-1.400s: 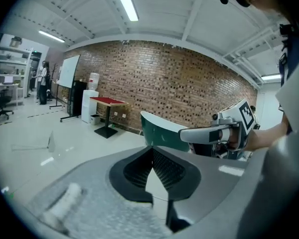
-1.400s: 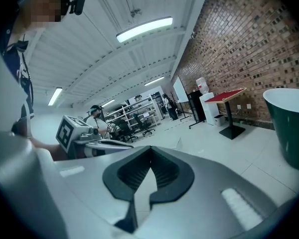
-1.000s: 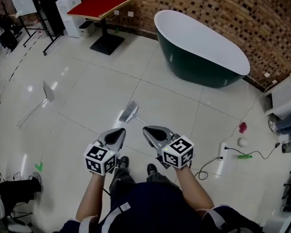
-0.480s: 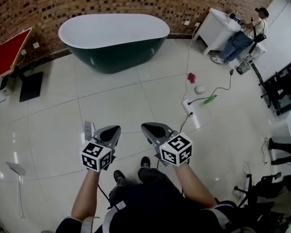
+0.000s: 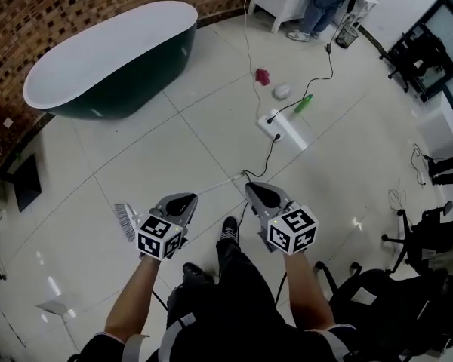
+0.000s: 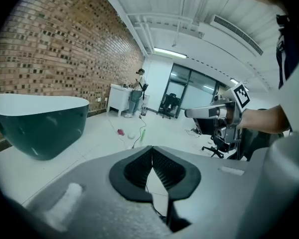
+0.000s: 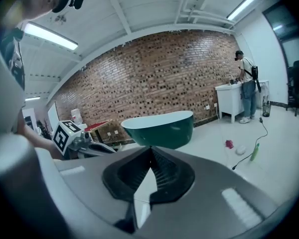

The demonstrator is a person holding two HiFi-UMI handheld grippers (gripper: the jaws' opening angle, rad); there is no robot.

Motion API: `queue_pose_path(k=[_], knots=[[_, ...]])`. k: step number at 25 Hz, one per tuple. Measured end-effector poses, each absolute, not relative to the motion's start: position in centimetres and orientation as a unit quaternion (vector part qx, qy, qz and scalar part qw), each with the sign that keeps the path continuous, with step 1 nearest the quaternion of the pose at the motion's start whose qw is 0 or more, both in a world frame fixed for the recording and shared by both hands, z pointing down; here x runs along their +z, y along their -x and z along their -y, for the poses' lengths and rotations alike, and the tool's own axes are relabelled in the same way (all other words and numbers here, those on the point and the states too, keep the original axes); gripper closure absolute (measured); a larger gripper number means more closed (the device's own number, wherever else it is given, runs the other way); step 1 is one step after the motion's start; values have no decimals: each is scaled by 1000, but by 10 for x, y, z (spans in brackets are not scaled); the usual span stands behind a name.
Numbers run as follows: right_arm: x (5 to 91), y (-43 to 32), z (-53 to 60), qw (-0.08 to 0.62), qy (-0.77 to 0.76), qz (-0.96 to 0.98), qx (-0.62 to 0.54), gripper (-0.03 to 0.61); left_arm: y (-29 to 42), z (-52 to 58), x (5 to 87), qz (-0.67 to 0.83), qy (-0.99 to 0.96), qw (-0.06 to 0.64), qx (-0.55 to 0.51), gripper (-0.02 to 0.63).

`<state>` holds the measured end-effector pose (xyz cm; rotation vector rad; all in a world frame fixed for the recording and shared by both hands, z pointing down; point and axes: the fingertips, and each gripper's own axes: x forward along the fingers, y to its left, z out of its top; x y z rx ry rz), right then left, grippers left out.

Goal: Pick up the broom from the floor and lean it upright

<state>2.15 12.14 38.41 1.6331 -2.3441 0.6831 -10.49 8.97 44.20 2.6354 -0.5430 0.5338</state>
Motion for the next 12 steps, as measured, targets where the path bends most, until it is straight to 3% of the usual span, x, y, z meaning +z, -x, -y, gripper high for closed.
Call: queue_pose_path(k=[12], knots=[[520,-141,-74,97,-602,747,264,577,-52,-38,583,80,-941,177,278,608]])
